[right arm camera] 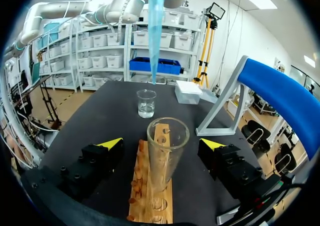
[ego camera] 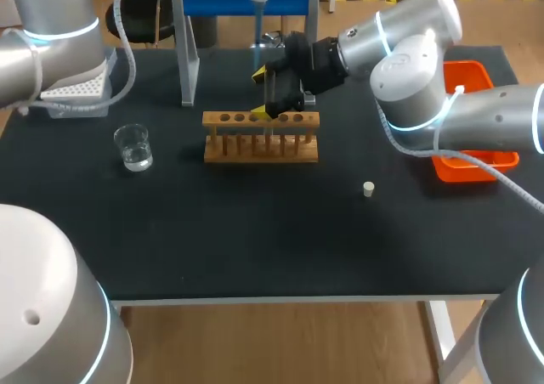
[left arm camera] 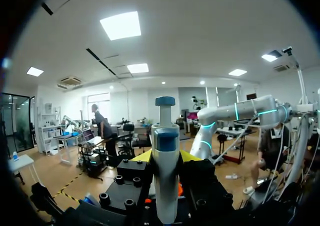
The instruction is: Invert the test tube, pick up the pipette, mount the tip to pipette, aspirate from beaker and dispense into the tube, eject the tip, return the pipette, and cap with the stopper.
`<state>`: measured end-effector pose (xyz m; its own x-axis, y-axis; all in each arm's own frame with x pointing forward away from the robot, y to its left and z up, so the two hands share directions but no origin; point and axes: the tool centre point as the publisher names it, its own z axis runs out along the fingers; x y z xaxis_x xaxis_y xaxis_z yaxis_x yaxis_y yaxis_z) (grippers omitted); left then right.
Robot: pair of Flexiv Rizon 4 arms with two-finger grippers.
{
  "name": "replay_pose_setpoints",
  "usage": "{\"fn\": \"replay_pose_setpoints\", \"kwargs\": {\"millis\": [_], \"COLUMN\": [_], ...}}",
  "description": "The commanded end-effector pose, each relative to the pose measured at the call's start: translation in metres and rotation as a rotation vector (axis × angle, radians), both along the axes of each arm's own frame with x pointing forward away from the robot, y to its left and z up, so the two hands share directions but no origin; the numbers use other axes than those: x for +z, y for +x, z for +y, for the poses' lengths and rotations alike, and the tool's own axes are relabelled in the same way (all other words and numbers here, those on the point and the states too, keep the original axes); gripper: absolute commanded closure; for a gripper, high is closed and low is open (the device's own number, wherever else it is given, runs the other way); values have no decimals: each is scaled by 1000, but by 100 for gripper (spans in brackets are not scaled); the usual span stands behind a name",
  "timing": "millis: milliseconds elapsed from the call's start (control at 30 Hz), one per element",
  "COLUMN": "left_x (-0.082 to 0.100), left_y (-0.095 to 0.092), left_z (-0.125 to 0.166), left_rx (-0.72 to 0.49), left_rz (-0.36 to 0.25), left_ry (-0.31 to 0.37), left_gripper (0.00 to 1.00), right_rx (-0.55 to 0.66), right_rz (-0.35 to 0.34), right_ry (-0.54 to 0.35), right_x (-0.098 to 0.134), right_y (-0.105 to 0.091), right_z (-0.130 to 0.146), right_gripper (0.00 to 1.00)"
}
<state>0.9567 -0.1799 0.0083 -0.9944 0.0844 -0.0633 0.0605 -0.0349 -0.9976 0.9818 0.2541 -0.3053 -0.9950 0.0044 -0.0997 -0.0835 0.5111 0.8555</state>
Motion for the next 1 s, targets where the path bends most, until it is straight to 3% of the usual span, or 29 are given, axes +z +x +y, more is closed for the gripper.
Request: {"fn": "replay_pose_setpoints", "kwargs": {"millis": [33, 1000], "left_x": [0, -8], "left_y": [9, 17], "left_z": [-5, -10], "left_rx": [-20, -39], "left_rz": [-1, -1], "left_ry": [-1, -42], "left_gripper": [100, 100], "right_rx": [2, 2], "right_rz": [1, 1], "right_ry": [-2, -2], "right_x": [1, 1], "right_y": [0, 0], "right_z": [-1, -1], "right_gripper": [0, 0]}}
